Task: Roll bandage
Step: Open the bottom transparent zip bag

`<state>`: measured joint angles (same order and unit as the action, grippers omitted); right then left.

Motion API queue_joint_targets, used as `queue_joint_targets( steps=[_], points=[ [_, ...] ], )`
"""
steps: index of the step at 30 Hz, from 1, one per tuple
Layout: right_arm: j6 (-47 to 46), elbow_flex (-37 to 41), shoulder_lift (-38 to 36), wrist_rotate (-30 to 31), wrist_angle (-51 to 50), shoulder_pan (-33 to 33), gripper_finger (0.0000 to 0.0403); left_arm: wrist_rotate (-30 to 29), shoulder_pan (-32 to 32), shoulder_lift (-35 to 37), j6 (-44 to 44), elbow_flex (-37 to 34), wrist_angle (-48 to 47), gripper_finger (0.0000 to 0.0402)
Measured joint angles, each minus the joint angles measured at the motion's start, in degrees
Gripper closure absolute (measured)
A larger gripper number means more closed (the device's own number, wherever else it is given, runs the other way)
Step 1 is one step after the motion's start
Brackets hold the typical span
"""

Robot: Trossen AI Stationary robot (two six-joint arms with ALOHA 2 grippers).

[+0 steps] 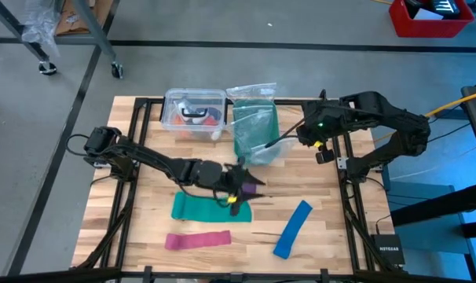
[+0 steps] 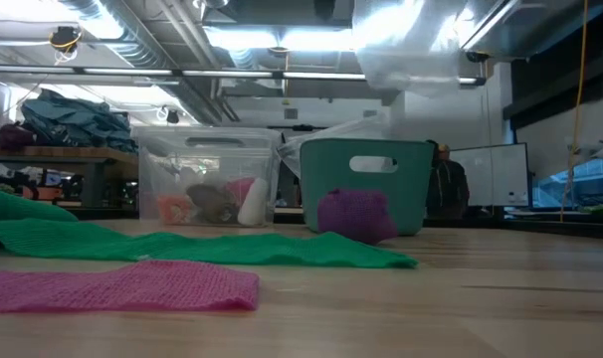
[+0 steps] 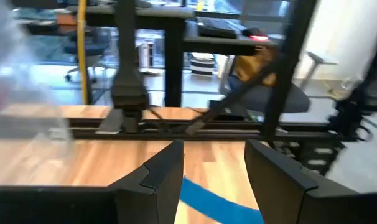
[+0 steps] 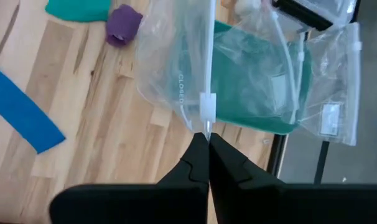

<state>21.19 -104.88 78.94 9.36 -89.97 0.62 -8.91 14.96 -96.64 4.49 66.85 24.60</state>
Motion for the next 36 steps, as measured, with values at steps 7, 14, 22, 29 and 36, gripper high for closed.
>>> queue_joint_targets(
  steps=[7,14,22,29,36],
  points=[
    [-1.5,10.0,0.0,0.0,2.3,3.0,0.0402,-0.7,2.7,0.0,-3.8,0.0,1.2,0.0242],
    [-0.2,21.9,-3.0,-9.8,13.2,5.4,0.0402,-0.9,3.0,0.0,-4.1,0.0,1.3,0.0255],
    [-7.2,26.7,-15.9,-9.6,13.8,6.3,0.0402,-1.0,2.9,0.1,-4.1,0.0,1.3,0.0261],
    [-17.0,36.3,-28.7,-6.9,13.9,6.3,0.0402,-1.0,2.2,0.1,-4.7,0.0,1.4,0.0261],
    [-19.8,45.4,-30.3,-7.3,13.9,6.3,0.0402,-2.3,0.4,-0.1,-3.0,0.0,3.4,0.0261]
  ],
)
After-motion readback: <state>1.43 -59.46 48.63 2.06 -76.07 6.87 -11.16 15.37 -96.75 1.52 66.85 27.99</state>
